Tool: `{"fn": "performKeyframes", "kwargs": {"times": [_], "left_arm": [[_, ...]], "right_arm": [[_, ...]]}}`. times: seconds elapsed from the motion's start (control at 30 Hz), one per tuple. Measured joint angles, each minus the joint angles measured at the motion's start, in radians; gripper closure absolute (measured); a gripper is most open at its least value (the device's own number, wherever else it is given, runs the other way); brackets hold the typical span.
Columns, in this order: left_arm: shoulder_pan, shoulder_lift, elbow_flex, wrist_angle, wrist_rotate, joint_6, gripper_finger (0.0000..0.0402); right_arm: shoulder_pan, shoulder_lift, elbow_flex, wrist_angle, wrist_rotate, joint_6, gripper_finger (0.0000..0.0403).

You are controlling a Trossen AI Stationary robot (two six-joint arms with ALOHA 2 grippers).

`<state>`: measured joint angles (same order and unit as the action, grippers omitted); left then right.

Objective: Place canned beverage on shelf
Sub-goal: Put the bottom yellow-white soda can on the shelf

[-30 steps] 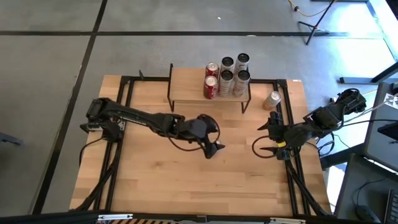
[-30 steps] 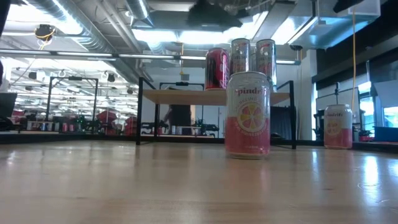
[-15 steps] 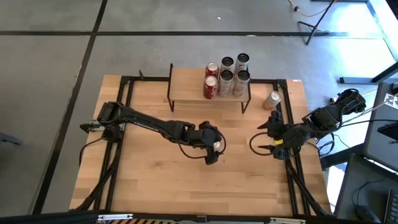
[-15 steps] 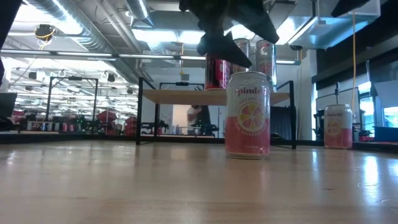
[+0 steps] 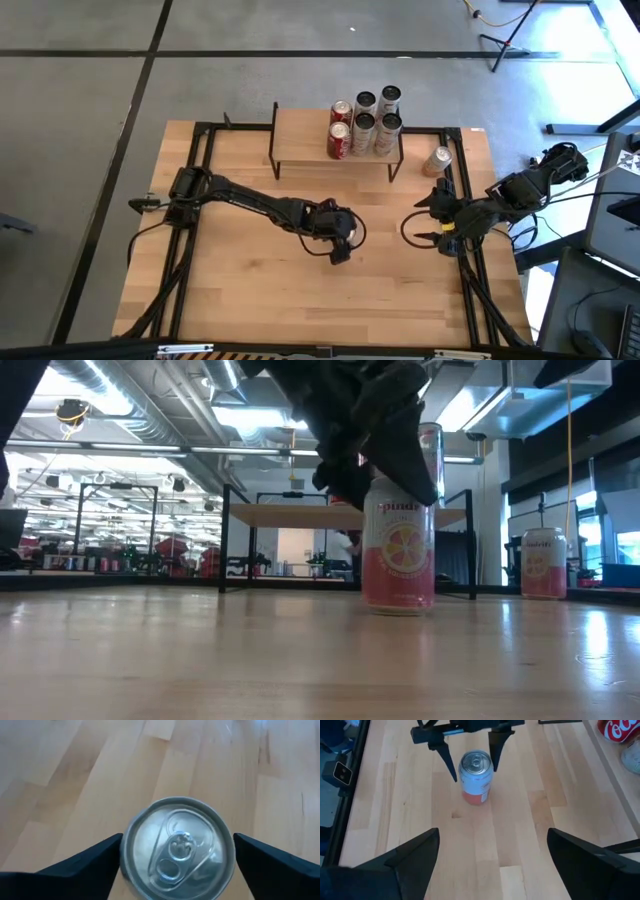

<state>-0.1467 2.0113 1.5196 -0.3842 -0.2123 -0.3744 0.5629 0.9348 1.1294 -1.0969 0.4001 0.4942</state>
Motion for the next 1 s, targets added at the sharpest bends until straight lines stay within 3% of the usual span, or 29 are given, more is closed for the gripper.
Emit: {"fn": "performKeyframes", "kwargs": {"times": [0.27,0.43,0.63,0.8,1.0], "left_arm": [[0.018,-0.001,0.0,-0.008,-0.011,-0.121,0.0142],[0.043,-0.062,0.01,-0.071,0.057,-0.172,0.0142],[0.086,-0.239,0.158,-0.308,0.089,-0.084,0.0142],[0.209,-0.32,0.293,-0.526,0.14,0.033,0.0142],[0.412,-0.355,0.427,-0.688,0.145,0.244,0.0142]], "right_arm": [[0.0,0.0,0.0,0.003,0.004,-0.043,0.0047],[0.0,0.0,0.0,0.004,0.047,-0.088,0.0047],[-0.033,-0.002,0.001,0.006,0.167,-0.103,0.0047],[-0.145,-0.002,0.001,0.009,0.249,-0.081,0.0047],[-0.317,-0.002,0.001,0.011,0.188,-0.078,0.0047]]}}
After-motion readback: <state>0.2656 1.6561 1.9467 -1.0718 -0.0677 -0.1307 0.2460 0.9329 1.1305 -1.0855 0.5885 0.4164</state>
